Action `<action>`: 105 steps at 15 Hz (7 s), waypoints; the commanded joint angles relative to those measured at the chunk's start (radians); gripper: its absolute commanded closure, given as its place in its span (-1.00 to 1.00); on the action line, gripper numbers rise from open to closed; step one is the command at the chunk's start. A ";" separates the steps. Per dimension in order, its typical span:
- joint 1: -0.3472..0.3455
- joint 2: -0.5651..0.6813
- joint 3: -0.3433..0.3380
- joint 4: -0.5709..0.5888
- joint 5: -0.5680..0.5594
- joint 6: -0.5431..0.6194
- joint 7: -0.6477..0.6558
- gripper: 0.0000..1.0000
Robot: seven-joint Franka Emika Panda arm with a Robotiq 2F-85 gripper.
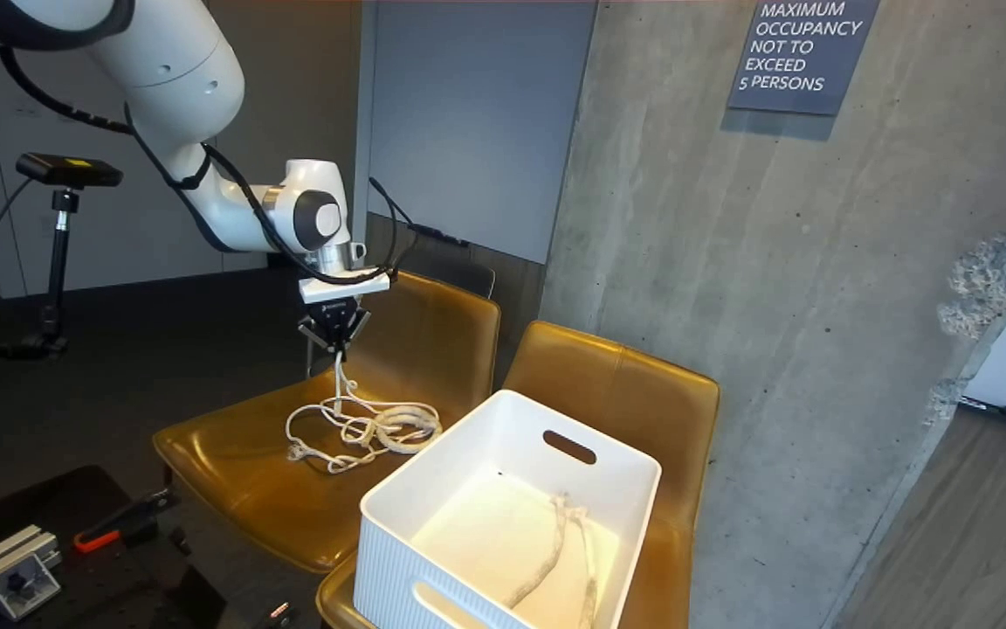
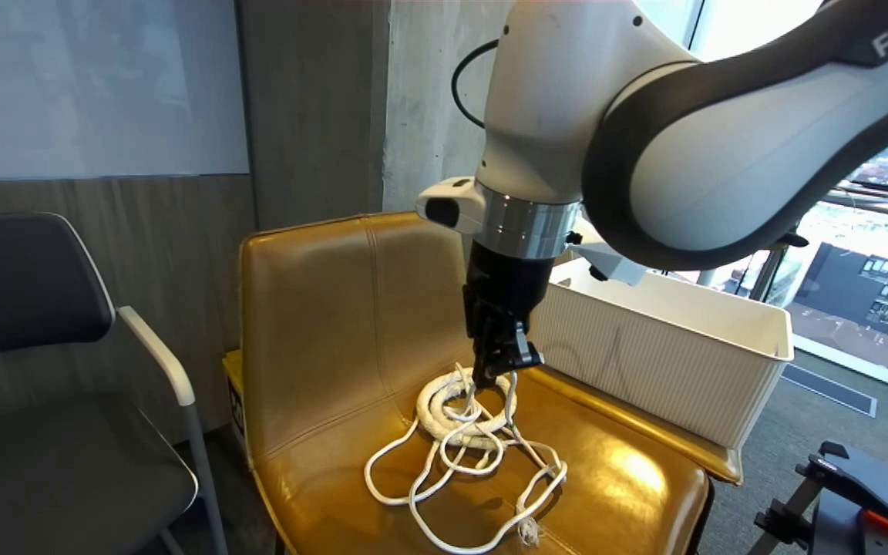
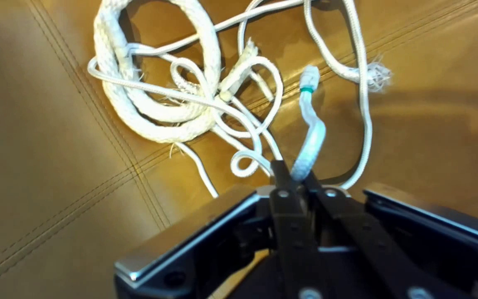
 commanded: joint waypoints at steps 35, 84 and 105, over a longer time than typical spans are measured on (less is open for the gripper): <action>-0.426 -0.037 -0.051 0.335 0.187 -0.454 -0.680 -1.00; -0.588 0.371 -0.152 0.231 0.160 0.025 -0.187 0.98; -0.195 -0.365 -0.110 -0.226 -0.213 -0.015 0.056 1.00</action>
